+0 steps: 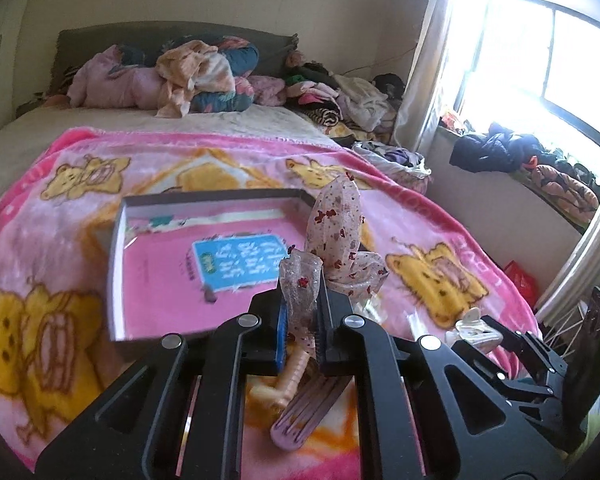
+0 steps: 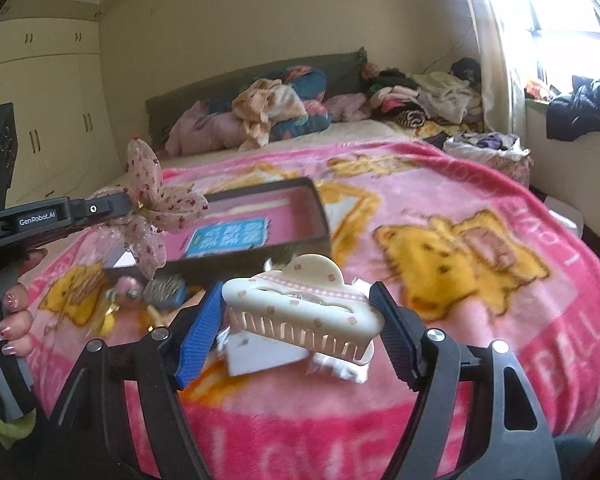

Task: Organize jewelry
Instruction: 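Carry the bow into the tray and open the left tool while the right tool drops the claw clip there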

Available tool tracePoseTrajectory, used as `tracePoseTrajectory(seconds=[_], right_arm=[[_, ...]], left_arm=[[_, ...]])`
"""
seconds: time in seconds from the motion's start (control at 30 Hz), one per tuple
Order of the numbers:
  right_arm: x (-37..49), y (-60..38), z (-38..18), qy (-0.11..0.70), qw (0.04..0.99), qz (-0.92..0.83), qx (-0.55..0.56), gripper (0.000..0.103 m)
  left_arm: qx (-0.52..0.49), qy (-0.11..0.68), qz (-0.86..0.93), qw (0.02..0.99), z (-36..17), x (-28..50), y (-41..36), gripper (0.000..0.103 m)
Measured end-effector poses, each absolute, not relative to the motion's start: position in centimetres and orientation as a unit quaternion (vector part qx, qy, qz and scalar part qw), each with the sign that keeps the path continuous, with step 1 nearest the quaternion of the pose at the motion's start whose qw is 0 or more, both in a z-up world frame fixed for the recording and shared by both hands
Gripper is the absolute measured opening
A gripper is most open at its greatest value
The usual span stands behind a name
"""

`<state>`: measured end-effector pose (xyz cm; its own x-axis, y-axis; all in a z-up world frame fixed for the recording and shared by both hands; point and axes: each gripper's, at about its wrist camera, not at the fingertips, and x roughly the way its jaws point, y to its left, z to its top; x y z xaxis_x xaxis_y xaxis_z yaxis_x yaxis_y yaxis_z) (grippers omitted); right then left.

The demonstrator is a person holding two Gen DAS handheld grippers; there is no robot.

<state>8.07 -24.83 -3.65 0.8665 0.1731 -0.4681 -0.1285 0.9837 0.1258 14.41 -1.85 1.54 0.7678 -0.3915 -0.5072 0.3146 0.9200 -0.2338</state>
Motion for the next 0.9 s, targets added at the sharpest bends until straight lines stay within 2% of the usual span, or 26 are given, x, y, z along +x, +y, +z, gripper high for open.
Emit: tracePoseTrajectory(seconds=[0.47,0.9], right_arm=[[14.8,-26.6,-0.7,0.236,0.967,0.086,0.04,0.071],[20.6,-23.3,-0.4,0.246,0.957,0.152,0.027,0.071]], left_arm=[[-0.064,0.278,-0.167,0.944,2.7,19.5,-3.1,0.005],[-0.058,0.3,-0.104,0.947,1.2,23.7,-1.0,0.005]])
